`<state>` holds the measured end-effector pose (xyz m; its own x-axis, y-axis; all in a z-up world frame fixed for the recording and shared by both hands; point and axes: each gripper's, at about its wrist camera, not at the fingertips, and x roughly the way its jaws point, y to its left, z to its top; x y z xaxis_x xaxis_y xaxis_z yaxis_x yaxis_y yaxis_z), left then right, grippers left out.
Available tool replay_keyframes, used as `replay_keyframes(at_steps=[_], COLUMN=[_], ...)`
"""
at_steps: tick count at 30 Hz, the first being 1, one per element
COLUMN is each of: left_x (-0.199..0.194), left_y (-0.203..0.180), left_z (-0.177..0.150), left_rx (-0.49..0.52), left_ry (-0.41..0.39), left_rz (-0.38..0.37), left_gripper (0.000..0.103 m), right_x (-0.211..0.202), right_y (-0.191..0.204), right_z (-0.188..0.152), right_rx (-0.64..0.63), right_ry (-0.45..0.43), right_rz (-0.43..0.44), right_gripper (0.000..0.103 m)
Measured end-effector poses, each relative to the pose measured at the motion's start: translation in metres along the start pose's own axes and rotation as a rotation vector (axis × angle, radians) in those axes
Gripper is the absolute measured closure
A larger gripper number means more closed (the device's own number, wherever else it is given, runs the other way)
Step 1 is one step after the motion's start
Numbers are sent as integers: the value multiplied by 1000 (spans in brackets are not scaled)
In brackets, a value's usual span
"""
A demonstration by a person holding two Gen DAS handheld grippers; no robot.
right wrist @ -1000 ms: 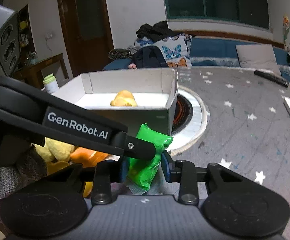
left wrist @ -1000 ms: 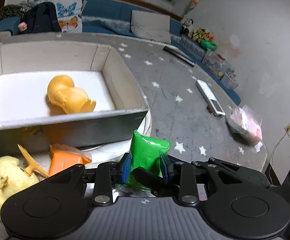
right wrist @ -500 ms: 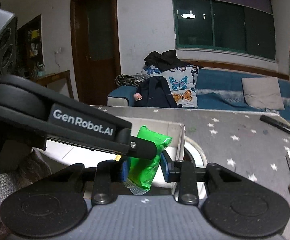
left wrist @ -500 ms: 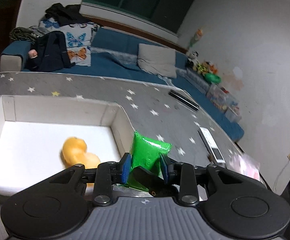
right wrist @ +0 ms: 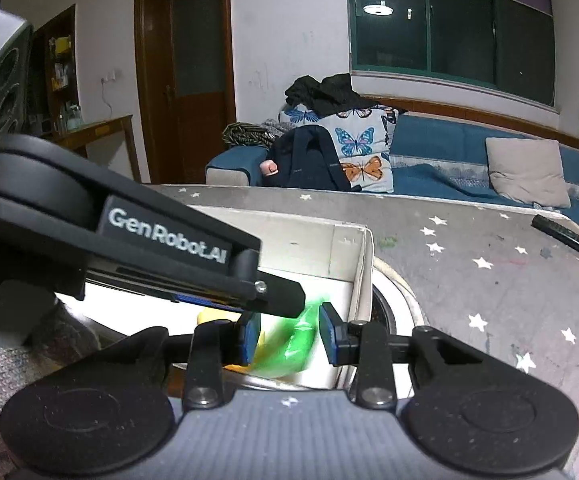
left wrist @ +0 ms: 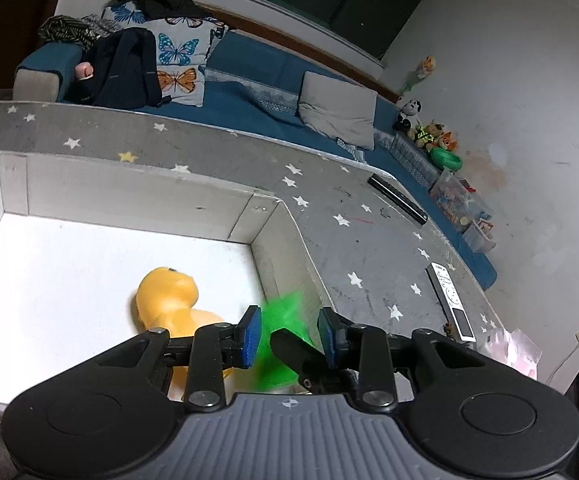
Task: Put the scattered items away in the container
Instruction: 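Lift the green packet over the box wall and release it inside, then grasp the small yellow rubber duck with the left gripper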
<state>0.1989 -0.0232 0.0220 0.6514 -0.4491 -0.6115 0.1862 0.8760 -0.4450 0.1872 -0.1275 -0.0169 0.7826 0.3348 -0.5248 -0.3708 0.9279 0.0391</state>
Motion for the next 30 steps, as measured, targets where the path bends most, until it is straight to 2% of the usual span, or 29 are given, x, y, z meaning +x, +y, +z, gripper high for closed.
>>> replay_keyframes(at_steps=[10,12,16,17,20,23,30], left_x=[-29,-36,-50,-54,-63,-70,-87], left_y=[-1,-1,-1,0,1,6,20], left_z=[-20,-25,-38,-42,-53,-65,-91], left_rx=[22,25,38,43,46,35,7], left_ry=[-25,-32,-44,-47,-51,-47,-34], left_rz=[15,25,35,39,54,64,89], left_gripper=[69,69,69,69,69,69,69], right_x=[-33,-42,-59,-63,-70,-76,-77], right_y=[10,13,20,23,29,32,38], right_z=[-11,-15,-25,-29,-38,-48,-67], right_rx=[-16,-12,-13,-17,-31,-21,-4], right_ry=[-20,-22,-20,-17,-3,21,81], right_rz=[16,29,53,58,72,102,176], right_gripper=[69,62,56,51,48,38,38])
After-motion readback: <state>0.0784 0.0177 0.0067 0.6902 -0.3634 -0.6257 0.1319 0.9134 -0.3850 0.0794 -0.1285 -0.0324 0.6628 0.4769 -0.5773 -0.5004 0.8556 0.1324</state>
